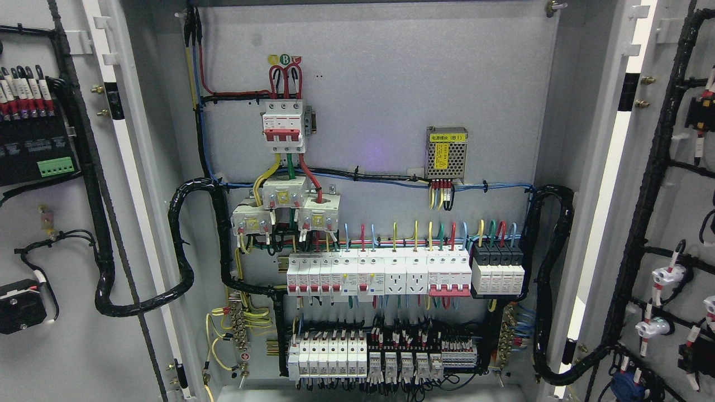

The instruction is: Open door with both hands

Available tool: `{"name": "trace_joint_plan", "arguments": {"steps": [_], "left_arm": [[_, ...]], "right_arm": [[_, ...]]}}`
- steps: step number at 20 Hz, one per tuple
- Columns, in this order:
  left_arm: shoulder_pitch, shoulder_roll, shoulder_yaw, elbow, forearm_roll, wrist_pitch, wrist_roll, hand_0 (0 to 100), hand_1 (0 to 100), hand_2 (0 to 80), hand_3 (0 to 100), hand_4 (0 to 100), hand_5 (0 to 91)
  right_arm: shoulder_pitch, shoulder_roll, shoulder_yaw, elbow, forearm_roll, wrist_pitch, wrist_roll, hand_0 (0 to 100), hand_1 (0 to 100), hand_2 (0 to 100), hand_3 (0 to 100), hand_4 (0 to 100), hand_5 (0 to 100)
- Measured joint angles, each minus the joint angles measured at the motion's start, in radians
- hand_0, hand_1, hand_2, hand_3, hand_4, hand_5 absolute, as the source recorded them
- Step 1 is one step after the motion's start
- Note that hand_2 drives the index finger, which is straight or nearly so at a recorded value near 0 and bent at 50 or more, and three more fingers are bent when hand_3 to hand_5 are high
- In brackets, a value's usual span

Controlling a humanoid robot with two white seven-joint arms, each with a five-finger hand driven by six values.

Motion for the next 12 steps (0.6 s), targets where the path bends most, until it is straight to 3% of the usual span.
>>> {"name": "trace_joint_plan", "arguments": {"steps": [8, 12], "left_arm": [[0.032, -0.078, -0.137, 0.124, -0.173, -0.003, 0.001, 0, 0, 0.0, 0, 3, 0.0], [0.038, -0.115, -0.190, 0.221, -0.225, -0.004, 0.003, 0, 0, 0.0, 0, 3, 0.0]], "right_arm": [[0.080, 0.028, 0.074, 0.122, 0.049, 0.000, -0.012, 0, 0, 0, 0, 0, 0], [0.109, 0.045, 0.096, 0.239, 0.057, 0.000, -0.060, 0, 0, 0, 0, 0, 0]]}}
